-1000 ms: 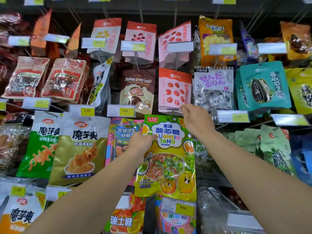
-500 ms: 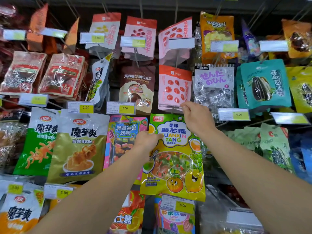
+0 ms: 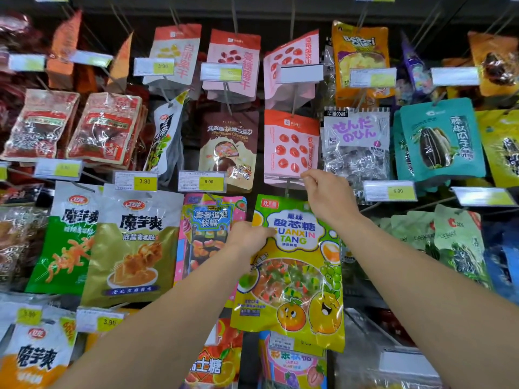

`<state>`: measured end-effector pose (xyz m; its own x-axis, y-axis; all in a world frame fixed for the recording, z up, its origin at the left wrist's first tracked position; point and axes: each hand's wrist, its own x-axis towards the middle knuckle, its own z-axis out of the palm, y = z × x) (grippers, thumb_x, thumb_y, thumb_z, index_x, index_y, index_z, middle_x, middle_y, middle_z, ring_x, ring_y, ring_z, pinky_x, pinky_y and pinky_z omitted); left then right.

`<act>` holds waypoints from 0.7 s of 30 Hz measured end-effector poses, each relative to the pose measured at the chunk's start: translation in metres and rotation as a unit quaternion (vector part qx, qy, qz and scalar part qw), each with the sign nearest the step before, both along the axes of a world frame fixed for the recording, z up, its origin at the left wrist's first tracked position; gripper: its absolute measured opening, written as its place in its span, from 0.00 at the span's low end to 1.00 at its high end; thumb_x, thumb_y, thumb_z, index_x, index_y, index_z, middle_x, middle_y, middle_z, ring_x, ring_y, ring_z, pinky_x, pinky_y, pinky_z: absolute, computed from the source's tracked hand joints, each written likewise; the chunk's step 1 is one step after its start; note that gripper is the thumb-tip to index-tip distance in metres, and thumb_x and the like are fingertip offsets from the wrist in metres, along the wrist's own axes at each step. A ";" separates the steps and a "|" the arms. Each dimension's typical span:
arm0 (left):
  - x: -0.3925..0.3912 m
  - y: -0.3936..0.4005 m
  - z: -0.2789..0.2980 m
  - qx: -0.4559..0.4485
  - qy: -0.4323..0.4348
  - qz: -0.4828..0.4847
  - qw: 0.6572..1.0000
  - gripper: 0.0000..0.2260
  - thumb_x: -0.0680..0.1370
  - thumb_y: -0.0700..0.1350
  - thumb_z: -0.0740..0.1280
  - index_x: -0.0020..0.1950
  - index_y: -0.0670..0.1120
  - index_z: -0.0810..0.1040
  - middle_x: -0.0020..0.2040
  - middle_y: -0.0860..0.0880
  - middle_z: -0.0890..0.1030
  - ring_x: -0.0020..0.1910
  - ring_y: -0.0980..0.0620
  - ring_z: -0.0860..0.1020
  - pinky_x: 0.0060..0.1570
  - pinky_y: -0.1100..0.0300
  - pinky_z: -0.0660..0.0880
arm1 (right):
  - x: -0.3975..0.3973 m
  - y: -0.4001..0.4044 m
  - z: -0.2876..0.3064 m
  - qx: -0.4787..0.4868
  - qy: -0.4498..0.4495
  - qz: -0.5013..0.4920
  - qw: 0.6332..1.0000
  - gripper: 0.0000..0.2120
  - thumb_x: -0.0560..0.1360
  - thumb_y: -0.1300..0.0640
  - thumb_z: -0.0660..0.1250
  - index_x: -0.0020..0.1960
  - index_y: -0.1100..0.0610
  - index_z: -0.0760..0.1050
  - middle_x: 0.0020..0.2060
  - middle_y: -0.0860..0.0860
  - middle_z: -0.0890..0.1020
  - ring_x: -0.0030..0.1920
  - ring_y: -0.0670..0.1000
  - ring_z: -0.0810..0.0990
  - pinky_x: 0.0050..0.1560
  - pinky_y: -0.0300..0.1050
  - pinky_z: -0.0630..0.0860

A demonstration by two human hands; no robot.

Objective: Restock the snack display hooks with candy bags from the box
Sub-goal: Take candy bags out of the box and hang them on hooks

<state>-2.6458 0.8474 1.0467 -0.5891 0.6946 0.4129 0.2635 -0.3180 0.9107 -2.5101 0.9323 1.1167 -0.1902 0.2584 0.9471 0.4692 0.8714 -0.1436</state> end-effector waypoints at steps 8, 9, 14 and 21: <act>-0.015 -0.005 -0.021 0.046 0.005 -0.002 0.999 0.23 0.77 0.47 0.71 0.70 0.45 0.70 0.46 0.50 0.75 0.43 0.52 0.74 0.49 0.55 0.69 | -0.003 0.004 0.009 -0.023 0.012 0.001 1.000 0.16 0.83 0.52 0.55 0.55 0.54 0.80 0.52 0.56 0.83 0.51 0.61 0.78 0.45 0.49 0.71; -0.015 -0.006 -0.019 0.044 0.006 0.005 0.999 0.17 0.76 0.47 0.71 0.62 0.46 0.72 0.42 0.51 0.77 0.40 0.52 0.76 0.47 0.56 0.72 | -0.003 0.004 0.009 -0.024 0.013 -0.001 1.000 0.16 0.82 0.52 0.55 0.55 0.54 0.80 0.52 0.56 0.83 0.51 0.61 0.78 0.45 0.49 0.71; -0.009 -0.007 -0.003 0.077 -0.013 0.002 0.997 0.07 0.77 0.46 0.71 0.53 0.47 0.76 0.47 0.50 0.78 0.44 0.51 0.77 0.44 0.57 0.70 | -0.003 0.005 0.009 -0.031 0.010 0.008 0.999 0.16 0.83 0.51 0.54 0.55 0.54 0.80 0.52 0.56 0.83 0.51 0.62 0.78 0.48 0.50 0.74; -0.005 0.001 0.012 0.033 -0.019 0.023 0.999 0.13 0.77 0.45 0.70 0.45 0.48 0.64 0.35 0.52 0.65 0.33 0.54 0.65 0.44 0.54 0.65 | 0.002 0.011 0.010 -0.036 -0.013 0.028 0.999 0.14 0.83 0.50 0.55 0.50 0.51 0.79 0.44 0.53 0.82 0.46 0.58 0.78 0.47 0.50 0.75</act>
<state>-2.6510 0.8484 1.0591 -0.6360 0.6381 0.4341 0.2446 -0.3668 0.8976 -2.5079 0.9434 1.1266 -0.2310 0.3143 0.9208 0.4239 0.8843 -0.1956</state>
